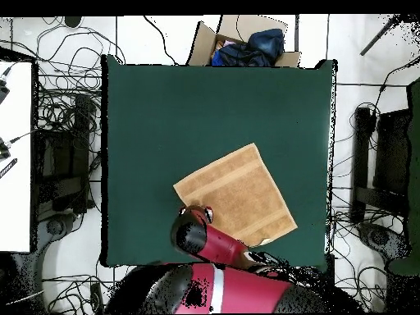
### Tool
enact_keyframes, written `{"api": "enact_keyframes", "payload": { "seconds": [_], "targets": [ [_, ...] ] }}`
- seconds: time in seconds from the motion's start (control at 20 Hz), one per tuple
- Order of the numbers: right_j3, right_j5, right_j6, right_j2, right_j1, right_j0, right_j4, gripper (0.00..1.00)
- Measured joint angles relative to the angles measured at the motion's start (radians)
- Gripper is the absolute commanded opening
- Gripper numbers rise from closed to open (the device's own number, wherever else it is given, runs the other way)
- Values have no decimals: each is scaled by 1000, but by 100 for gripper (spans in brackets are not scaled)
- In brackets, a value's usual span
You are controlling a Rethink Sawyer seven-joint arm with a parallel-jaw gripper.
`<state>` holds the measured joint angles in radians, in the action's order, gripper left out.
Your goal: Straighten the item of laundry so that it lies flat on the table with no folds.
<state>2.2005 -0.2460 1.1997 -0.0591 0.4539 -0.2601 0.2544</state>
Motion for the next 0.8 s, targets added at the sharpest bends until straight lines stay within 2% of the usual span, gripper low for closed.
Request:
{"api": "enact_keyframes", "payload": {
  "seconds": [0.5, 0.8],
  "targets": [
    [16, -45, 122, 0, -2, 70, 4, 0],
    [16, -77, 154, 0, -21, 74, 4, 0]
  ]
}}
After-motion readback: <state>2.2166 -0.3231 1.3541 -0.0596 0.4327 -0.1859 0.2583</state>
